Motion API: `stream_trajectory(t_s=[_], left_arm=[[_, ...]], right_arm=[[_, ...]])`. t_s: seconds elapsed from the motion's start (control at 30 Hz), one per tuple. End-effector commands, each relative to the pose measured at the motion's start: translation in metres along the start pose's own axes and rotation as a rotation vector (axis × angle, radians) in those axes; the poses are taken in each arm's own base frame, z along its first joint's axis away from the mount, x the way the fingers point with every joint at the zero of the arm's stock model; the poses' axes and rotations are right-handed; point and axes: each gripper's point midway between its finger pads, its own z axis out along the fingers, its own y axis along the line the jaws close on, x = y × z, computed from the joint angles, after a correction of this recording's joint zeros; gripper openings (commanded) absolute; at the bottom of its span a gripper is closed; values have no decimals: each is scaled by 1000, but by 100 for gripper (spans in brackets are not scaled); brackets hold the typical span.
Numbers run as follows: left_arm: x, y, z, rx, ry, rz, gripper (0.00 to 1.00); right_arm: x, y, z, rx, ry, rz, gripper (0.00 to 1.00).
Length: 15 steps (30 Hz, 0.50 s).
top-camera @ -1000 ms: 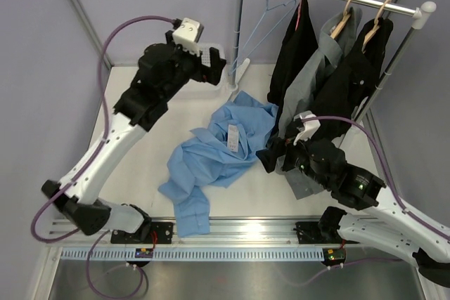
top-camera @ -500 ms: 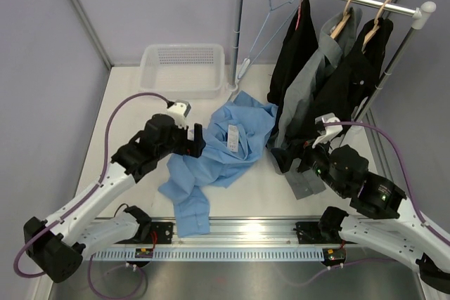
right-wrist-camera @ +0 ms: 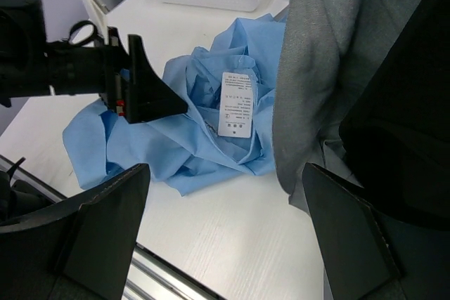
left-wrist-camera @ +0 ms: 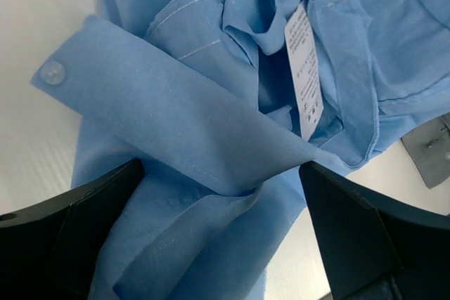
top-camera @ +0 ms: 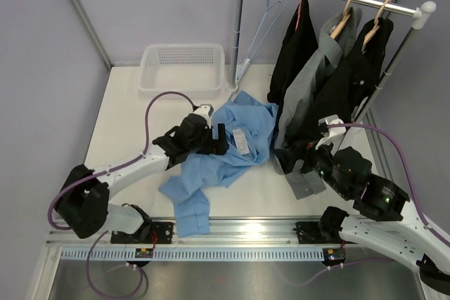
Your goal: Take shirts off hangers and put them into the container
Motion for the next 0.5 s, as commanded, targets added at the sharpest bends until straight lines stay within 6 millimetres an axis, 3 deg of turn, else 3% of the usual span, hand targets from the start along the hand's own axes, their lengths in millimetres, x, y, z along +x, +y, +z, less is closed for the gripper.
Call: stream_trajectory(t_s=[0.0, 0.13, 0.3, 0.43, 0.47], left_arm=[[-24, -17, 30, 23, -92, -66, 99], [0, -8, 69, -49, -20, -108, 99], [39, 17, 91, -166, 55, -186, 96], [70, 44, 86, -259, 83, -204, 80], [72, 47, 85, -272, 79, -208, 69]], right_arm=[[-2, -7, -4, 29, -19, -8, 99], [4, -11, -2, 42, -11, -15, 99], [9, -15, -2, 58, -1, -21, 100], [11, -19, -3, 68, -6, -25, 100], [11, -19, -2, 69, -8, -26, 100]])
